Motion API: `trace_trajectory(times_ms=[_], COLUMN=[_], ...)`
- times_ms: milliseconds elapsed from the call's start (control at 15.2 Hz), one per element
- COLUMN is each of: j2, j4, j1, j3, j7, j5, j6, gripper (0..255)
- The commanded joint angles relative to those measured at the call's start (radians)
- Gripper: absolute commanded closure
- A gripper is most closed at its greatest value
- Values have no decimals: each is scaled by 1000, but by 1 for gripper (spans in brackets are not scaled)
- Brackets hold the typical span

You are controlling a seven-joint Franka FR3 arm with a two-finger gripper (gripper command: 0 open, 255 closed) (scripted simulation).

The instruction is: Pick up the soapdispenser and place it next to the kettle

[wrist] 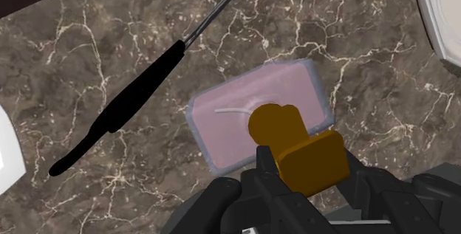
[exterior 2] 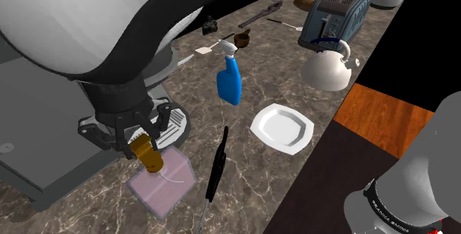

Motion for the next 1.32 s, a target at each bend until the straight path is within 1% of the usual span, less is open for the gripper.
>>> trace_trajectory(times_ms=[0, 1254], j2=[-12, -55], j4=[18, 230], j1=[-2, -9], j3=[-2, -11], j7=[-2, 8], j5=[5, 16], j6=[-28, -279], gripper=[255, 255])
